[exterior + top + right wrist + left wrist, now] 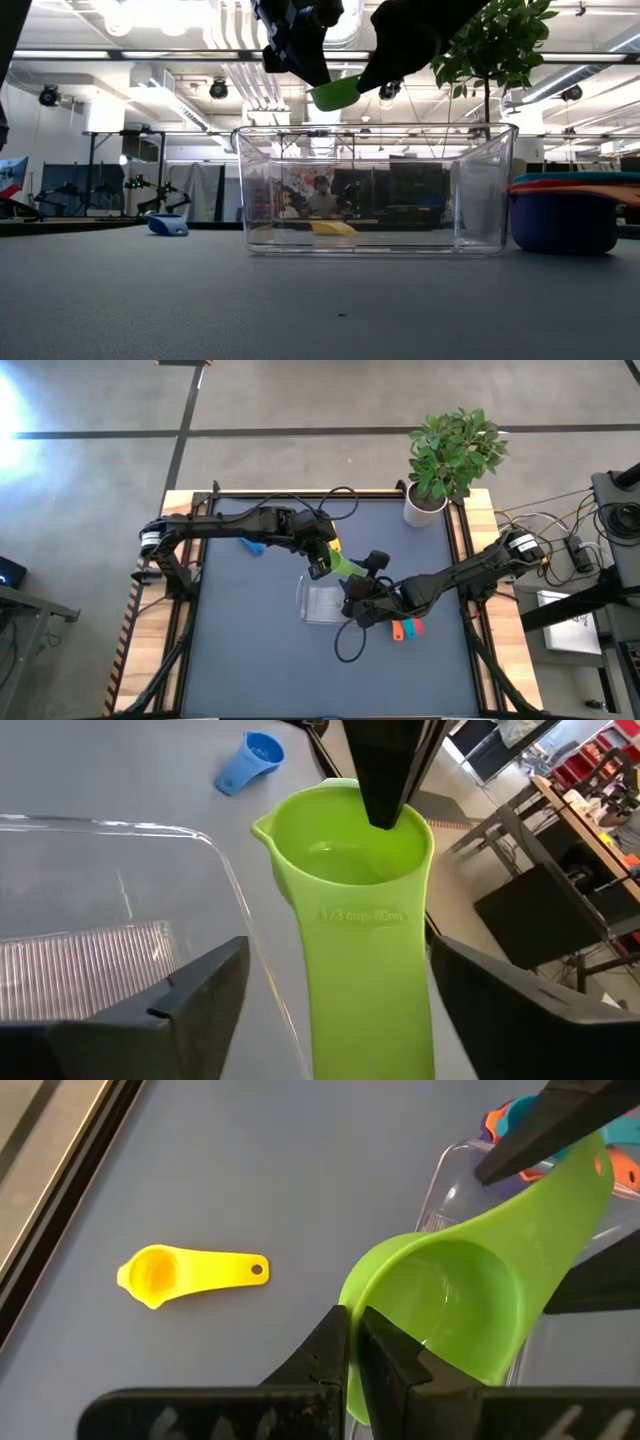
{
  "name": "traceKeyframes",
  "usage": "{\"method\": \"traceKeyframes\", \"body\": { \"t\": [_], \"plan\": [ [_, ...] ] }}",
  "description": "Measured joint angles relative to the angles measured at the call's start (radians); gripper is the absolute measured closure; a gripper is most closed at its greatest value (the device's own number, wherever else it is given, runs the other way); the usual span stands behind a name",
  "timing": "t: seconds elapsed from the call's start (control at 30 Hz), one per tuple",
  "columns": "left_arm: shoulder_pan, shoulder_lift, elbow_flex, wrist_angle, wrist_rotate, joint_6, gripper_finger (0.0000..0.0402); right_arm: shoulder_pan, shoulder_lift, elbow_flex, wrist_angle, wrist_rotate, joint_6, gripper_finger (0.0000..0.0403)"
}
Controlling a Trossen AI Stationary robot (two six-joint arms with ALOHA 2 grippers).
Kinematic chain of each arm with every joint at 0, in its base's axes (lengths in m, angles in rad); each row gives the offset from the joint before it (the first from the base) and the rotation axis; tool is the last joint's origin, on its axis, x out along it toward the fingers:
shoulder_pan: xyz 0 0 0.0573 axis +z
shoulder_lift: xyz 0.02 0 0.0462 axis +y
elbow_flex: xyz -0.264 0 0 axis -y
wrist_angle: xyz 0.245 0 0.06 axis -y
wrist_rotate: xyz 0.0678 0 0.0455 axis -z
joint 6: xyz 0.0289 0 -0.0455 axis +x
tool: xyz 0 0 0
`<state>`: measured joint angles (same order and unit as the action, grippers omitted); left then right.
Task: Nest measuring cups in basket
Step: Stack the green measuring cup on top of the light blue measuring cup
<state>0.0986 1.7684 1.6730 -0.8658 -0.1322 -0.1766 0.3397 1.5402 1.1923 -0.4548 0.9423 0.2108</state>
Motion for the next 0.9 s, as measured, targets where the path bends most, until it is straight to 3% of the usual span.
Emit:
{"method": "traceKeyframes", "body": {
  "t": [0.37,0.7,0.9],
  "plan": [
    [0.0,0.018,0.0,-0.003,0.0,0.008,0.0401,-0.005,-0.001,0.0,-0.02,0.001,-0.001,0.026],
    [0.0,0.018,0.0,0.002,-0.004,0.007,0.0396,-0.019,-0.001,0.0,-0.062,-0.006,0.025,0.0262],
    [0.0,0.014,0.0,-0.024,0.002,0.02,0.0337,-0.02,-0.021,-0.003,-0.105,-0.007,0.068,0.0263]
  ]
}}
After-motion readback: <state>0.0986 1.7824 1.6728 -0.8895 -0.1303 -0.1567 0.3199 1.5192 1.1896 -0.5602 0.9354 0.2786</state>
